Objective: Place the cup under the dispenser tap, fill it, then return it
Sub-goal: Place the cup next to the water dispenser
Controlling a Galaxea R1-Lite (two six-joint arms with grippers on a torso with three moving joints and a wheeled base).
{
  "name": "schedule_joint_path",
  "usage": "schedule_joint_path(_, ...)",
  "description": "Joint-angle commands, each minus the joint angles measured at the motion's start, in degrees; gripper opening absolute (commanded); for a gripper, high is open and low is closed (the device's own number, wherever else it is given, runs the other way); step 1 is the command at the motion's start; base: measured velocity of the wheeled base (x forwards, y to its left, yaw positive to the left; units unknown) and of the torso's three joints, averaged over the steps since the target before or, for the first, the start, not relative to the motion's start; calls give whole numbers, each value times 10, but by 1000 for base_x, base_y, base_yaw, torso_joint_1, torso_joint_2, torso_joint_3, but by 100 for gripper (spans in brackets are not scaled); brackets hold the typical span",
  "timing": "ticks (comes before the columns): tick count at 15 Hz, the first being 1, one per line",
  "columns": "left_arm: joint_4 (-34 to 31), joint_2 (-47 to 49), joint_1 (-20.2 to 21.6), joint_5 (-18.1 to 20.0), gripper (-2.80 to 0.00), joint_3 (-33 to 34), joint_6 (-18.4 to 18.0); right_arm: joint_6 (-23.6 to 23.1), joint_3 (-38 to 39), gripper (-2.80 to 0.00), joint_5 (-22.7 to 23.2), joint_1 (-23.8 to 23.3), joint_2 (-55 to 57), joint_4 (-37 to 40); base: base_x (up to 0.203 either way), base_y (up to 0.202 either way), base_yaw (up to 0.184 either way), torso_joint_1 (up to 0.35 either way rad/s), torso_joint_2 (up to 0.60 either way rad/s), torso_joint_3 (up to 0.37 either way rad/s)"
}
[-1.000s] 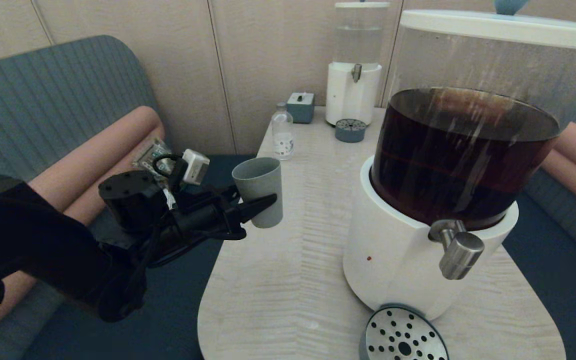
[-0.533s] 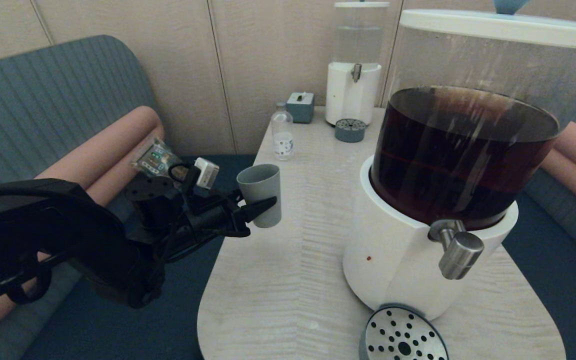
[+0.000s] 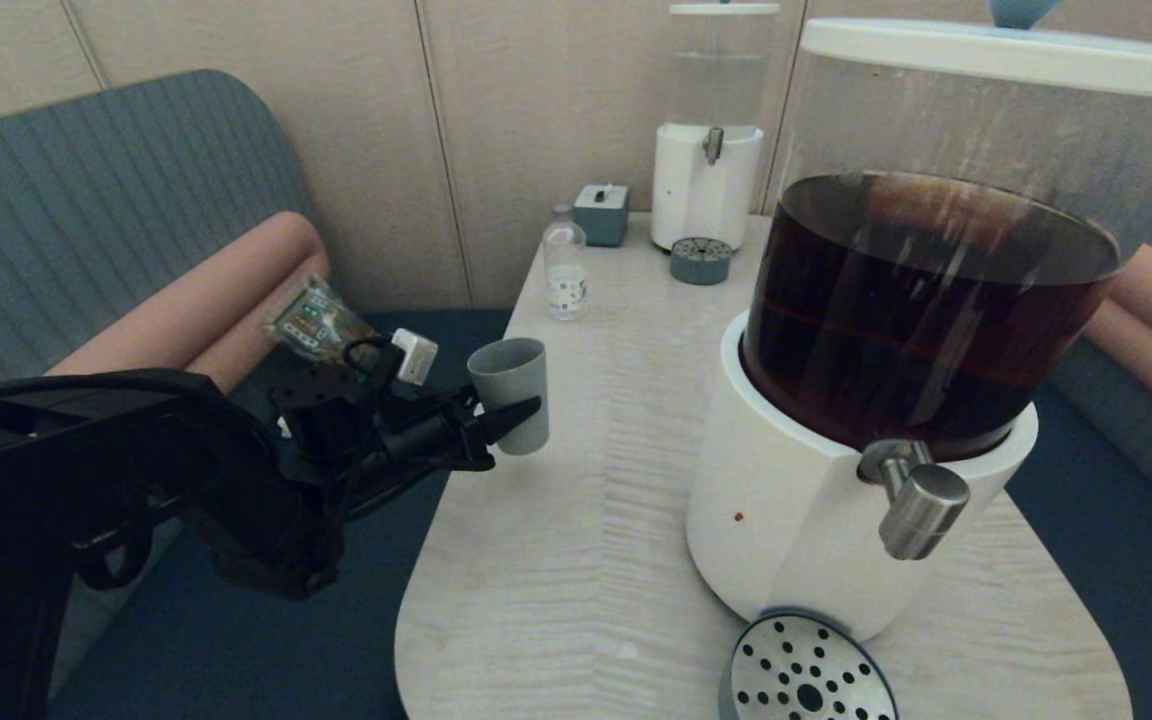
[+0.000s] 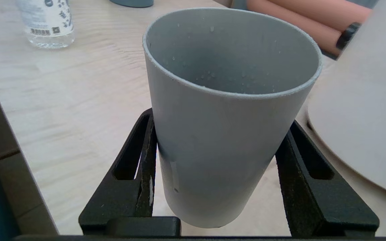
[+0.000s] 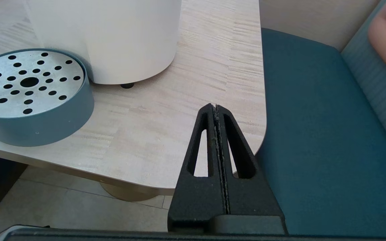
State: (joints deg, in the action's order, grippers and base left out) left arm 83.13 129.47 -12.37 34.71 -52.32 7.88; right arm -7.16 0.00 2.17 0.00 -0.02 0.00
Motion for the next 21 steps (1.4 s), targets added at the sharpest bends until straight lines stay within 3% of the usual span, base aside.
schedule_joint_path(1,6,21,1,3,-280,-9,0,-1,5,-280,0,0,-3,0,0,0,0,0,0,0)
schedule_joint_path(21,16,72,7,4,-280,-10,0,-1,5,-280,0,0,-3,0,0,0,0,0,0,0)
